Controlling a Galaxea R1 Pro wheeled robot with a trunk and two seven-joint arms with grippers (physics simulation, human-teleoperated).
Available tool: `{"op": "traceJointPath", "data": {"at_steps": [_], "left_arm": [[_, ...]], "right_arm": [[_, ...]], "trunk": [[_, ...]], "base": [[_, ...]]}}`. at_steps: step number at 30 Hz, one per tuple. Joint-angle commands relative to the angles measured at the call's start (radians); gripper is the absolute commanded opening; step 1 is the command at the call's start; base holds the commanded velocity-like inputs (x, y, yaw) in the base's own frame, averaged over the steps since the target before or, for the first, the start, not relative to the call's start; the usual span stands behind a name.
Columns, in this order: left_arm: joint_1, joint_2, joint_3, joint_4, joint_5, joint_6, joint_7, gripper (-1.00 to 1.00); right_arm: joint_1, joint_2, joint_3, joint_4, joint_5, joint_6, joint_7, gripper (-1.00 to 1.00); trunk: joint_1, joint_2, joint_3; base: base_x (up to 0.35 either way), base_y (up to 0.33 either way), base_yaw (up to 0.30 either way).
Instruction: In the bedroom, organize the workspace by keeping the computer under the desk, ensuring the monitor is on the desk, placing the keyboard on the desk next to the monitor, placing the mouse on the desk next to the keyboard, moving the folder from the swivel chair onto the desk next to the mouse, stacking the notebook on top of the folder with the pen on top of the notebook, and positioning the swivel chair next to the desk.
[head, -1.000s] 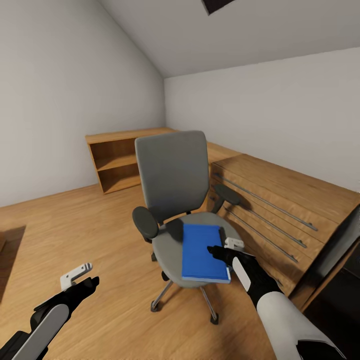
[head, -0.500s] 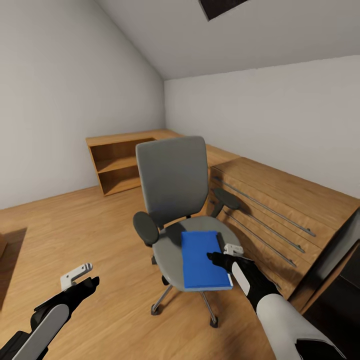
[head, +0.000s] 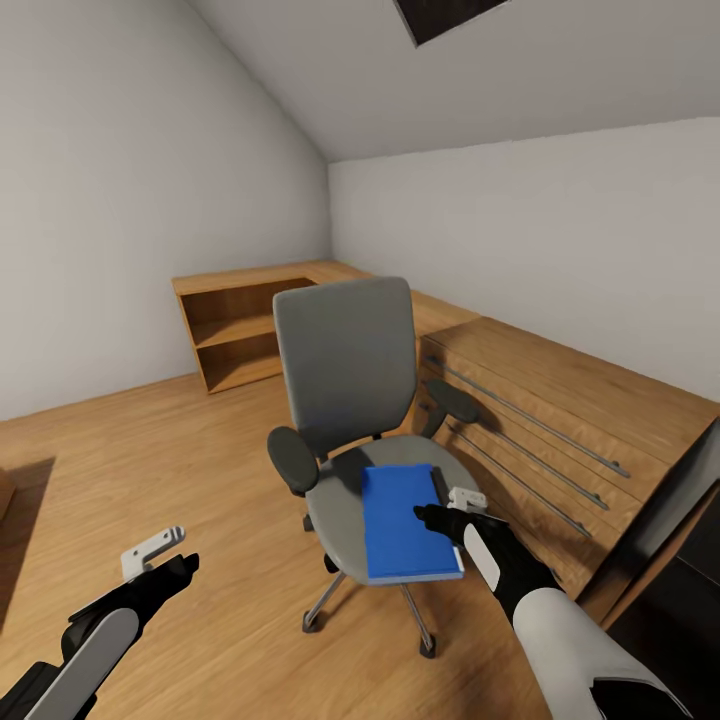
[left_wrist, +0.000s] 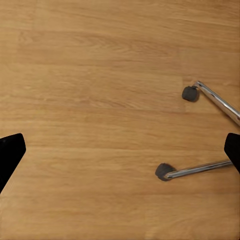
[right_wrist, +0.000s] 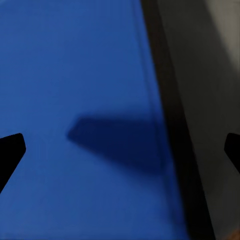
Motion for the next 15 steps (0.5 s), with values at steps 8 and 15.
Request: {"op": "traceJointPath", "data": {"at_steps": [8, 15], "left_arm": [[-0.001, 0.001, -0.002, 0.009, 0.005, 0.001, 0.007, 1.0], [-0.001, 0.0, -0.002, 0.012, 0.006, 0.001, 0.007, 1.0]], "right_arm": [[0.0, 0.0, -0.007, -0.004, -0.002, 0.004, 0.004, 1.0], [0.0, 0.0, -0.009, -0.021, -0.002, -0.001, 0.003, 1.0]], "trunk": [[0.0, 0.0, -0.001], [0.0, 0.0, -0.001]], "base": [[0.0, 0.0, 0.0], [0.0, 0.0, 0.0]]}}
